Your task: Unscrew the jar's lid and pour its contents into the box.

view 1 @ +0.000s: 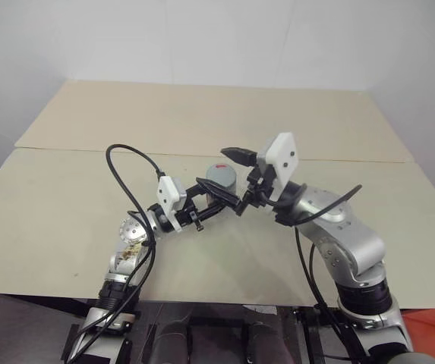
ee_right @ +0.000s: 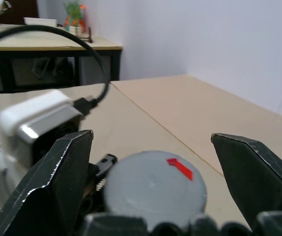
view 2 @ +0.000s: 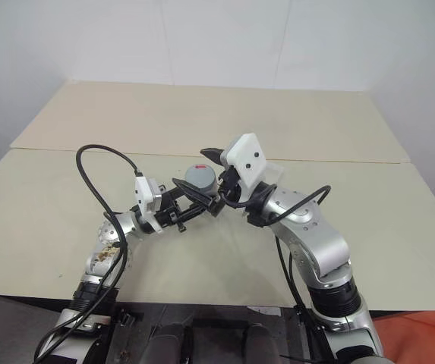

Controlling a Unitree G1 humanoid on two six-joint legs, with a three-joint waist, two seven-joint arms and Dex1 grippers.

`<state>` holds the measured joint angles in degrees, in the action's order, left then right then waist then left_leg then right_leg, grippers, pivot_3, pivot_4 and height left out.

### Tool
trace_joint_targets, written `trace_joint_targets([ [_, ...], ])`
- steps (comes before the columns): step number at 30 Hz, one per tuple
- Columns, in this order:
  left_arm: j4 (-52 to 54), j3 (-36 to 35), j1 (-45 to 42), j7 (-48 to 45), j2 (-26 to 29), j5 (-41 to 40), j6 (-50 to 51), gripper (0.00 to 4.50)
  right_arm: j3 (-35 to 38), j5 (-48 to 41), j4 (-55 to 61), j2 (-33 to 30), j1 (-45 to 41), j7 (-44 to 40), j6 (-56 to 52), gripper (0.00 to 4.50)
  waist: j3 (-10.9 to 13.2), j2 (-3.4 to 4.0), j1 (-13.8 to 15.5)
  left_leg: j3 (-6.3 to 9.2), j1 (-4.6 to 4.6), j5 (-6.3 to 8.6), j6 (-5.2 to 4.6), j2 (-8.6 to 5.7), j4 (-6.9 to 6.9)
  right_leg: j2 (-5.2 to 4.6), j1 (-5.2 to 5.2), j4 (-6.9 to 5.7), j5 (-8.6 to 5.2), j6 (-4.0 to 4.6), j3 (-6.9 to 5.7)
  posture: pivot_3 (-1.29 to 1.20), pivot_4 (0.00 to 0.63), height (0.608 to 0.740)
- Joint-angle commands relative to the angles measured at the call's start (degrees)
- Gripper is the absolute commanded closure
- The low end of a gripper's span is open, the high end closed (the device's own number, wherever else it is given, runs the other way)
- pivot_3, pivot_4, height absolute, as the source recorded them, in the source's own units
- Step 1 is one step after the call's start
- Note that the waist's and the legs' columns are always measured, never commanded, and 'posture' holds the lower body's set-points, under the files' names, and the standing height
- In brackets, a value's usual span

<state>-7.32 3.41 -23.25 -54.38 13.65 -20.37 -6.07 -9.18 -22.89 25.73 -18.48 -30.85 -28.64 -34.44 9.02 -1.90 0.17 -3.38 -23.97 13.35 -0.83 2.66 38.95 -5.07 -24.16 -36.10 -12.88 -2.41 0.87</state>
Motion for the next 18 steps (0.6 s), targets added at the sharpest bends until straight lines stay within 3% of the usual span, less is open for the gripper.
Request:
trace_joint_targets([
  [1,2.6,-0.3,-0.4,0.2,-0.1,-1.1,-0.4,2.57,-0.1,2.0,0.2,0.0,-0.3,-0.1,3.0,0.02,0.0,0.0,-0.1,0.0,0.0,0.0,0.0,0.0,0.0,0.0,0.0,0.0,0.0,0.0,0.0,0.0,0.15,0.74],
  [18,1.5,-2.1,-0.3,-0.1,0.9,-1.8,-0.1,2.57,4.3,0.1,1.4,-3.8,3.5,-3.4,4.4,0.02,0.0,0.0,-0.3,0.0,0.01,0.0,0.0,0.01,-0.01,0.01,0.0,0.0,0.0,0.0,0.0,0.0,0.15,0.74],
])
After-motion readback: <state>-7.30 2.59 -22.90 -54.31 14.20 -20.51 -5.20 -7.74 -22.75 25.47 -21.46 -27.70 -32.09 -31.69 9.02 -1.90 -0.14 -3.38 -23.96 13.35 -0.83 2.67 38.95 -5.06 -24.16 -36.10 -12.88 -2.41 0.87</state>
